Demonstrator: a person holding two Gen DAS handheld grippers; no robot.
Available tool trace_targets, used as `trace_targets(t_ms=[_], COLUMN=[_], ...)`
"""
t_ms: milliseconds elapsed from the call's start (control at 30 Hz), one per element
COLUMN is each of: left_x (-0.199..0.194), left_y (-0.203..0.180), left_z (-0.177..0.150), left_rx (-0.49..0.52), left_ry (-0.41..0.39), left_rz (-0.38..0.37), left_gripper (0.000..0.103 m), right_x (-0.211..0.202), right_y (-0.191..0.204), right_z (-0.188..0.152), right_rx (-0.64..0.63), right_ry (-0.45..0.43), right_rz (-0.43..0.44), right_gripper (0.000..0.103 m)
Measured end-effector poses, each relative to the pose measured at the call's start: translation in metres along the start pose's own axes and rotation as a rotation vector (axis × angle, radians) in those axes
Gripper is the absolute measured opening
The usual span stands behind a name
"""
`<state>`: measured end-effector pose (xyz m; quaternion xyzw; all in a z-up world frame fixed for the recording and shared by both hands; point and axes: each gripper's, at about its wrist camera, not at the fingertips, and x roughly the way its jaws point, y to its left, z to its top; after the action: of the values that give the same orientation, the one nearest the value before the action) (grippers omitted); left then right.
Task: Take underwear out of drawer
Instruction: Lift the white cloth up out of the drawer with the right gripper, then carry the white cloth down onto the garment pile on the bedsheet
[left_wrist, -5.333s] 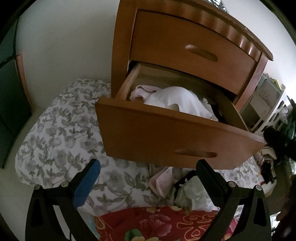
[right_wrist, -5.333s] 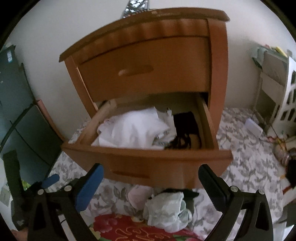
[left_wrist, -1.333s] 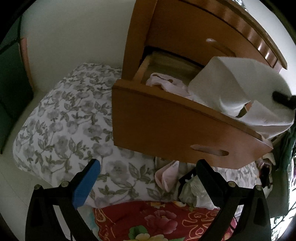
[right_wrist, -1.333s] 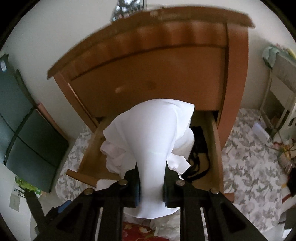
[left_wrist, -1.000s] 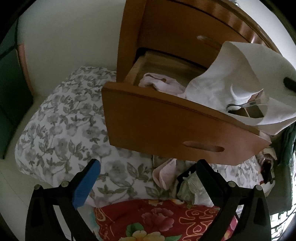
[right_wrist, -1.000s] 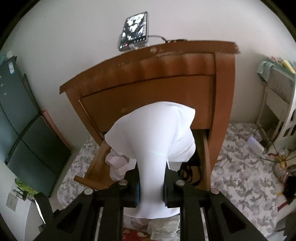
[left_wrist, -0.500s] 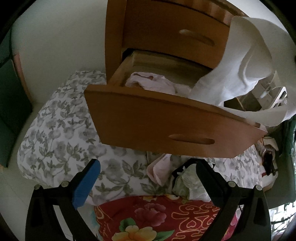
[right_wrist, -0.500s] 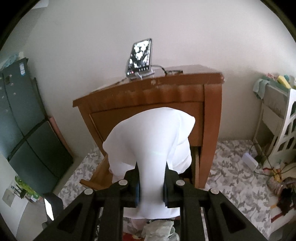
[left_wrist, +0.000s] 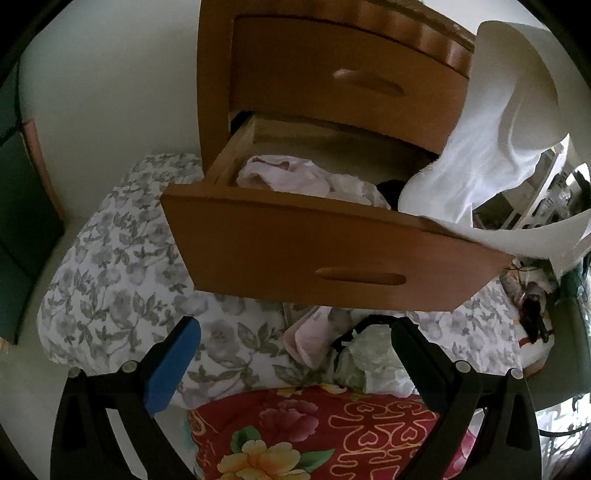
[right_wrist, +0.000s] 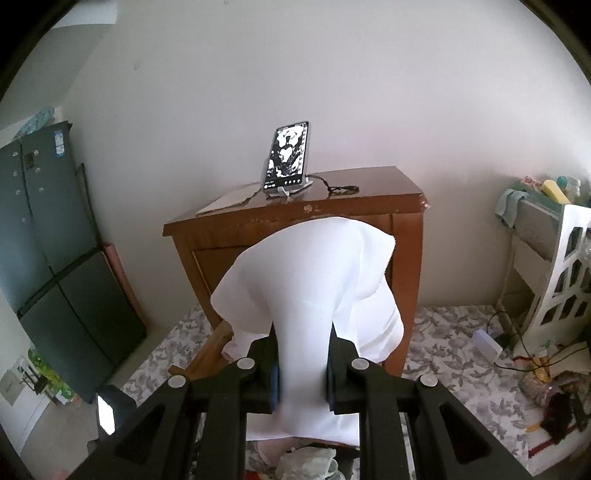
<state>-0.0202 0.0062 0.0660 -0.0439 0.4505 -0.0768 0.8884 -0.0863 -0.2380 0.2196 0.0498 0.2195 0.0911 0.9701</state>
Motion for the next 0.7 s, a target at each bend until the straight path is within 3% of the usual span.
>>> trace_targets(t_ms=[700], left_x=[-0.044], left_y=[-0.002], left_z=[-0.015], left_rx=[-0.001], left_ry=[-0.093], left_rz=[-0.063], left_gripper=[0.103], right_x=[-0.084], right_y=[0.014], right_z=[-0.008], right_rx=[-0.036], right_ry=[-0.102], right_rz=[-0.049], right_gripper=[0.019])
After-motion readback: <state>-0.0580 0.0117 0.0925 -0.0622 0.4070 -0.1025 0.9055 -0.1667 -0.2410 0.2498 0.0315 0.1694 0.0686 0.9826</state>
